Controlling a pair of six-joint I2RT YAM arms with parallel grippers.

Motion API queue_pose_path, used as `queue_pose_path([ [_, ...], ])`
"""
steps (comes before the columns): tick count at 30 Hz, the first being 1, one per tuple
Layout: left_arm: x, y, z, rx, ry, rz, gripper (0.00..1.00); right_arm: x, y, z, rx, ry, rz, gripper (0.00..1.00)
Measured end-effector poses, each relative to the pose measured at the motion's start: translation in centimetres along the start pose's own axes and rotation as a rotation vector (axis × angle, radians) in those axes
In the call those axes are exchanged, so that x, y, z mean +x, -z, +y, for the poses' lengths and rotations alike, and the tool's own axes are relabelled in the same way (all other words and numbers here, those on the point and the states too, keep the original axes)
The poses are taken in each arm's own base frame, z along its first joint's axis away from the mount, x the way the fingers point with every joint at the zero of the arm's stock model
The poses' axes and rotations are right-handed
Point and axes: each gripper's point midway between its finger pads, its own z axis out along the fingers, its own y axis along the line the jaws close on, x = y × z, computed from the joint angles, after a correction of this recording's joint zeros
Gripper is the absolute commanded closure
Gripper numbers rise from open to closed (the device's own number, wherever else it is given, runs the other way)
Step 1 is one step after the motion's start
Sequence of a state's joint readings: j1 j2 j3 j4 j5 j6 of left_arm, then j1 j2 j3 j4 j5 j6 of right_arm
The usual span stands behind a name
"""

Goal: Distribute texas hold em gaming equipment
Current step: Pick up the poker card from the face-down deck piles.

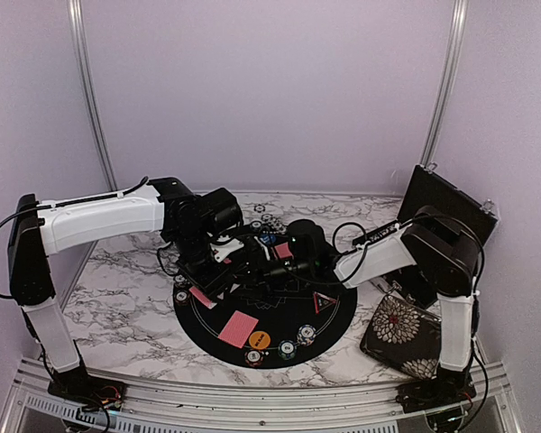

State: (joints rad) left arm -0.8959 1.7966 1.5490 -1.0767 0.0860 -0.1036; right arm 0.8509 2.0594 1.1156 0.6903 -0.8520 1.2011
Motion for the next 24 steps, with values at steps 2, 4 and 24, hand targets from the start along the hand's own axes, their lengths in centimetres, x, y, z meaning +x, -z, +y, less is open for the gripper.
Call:
queue_pose_path([
  [2,0.0,0.0,0.0,0.000,0.000,0.000,0.56,-0.1,0.1,0.0,0.002,0.000,-0.003,0.54],
  [4,0.0,0.0,0.0,0.000,0.000,0.000,0.56,-0.2,0.3,0.0,0.005,-0.001,-0.009,0.55],
  [24,0.0,0.0,0.0,0.001,0.000,0.002,0.56,-0.5,1.4,0.1,0.020,-0.005,-0.040,0.54],
])
